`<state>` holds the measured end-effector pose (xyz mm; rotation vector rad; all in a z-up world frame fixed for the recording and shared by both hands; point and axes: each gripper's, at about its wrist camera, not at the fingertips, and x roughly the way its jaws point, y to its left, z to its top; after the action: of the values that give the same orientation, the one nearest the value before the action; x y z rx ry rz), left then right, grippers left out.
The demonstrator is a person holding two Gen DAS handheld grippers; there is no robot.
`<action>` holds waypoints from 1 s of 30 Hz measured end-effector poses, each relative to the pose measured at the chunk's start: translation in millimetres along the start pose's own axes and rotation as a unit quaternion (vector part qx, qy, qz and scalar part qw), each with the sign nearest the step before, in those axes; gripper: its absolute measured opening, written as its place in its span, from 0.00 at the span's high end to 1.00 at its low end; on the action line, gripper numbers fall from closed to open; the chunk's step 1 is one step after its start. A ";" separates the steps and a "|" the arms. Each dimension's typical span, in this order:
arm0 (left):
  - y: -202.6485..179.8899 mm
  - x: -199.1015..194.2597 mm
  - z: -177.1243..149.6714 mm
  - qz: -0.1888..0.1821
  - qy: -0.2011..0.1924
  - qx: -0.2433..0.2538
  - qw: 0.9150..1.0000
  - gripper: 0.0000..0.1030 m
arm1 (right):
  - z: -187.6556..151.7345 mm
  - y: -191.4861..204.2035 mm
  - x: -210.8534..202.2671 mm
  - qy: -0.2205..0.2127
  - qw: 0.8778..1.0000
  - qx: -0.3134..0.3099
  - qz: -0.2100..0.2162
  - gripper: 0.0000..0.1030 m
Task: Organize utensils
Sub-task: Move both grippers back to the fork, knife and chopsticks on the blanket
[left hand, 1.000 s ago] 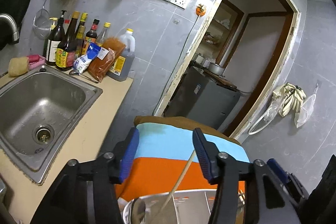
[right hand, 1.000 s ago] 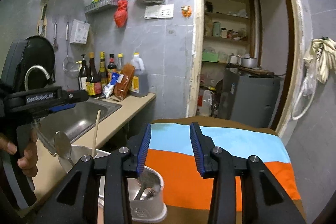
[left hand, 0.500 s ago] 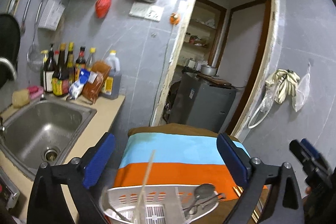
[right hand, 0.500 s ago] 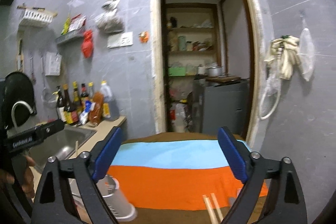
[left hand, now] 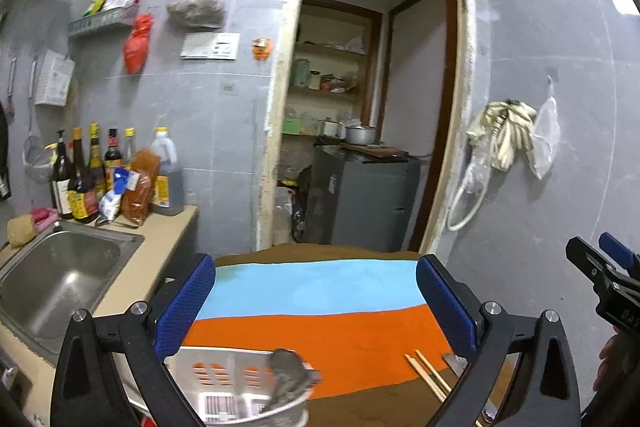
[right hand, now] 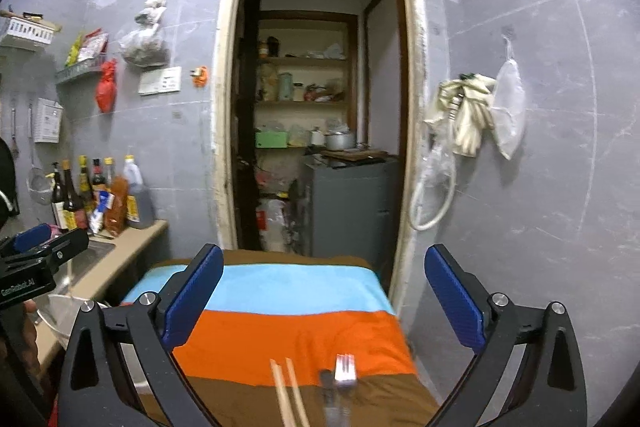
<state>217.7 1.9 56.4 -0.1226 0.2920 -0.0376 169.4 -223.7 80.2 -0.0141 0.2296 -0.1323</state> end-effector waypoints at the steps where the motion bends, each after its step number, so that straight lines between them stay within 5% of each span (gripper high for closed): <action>1: -5.8 1.5 -1.8 -0.003 0.002 0.002 1.000 0.02 | -1.6 -6.4 -0.4 0.002 1.000 0.001 -0.004 0.04; 19: -89.7 63.5 -76.9 -0.037 0.094 0.012 0.995 0.02 | -63.3 -92.1 54.1 0.085 0.996 -0.004 0.020 0.04; 30: -96.0 117.6 -119.4 -0.052 0.205 -0.016 0.977 0.02 | -132.2 -117.4 120.9 0.174 0.982 0.039 0.061 0.04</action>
<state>293.8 -113.5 -78.4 -0.1628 0.6984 -0.1622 240.9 -355.9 -72.4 0.1020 0.5741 -0.0197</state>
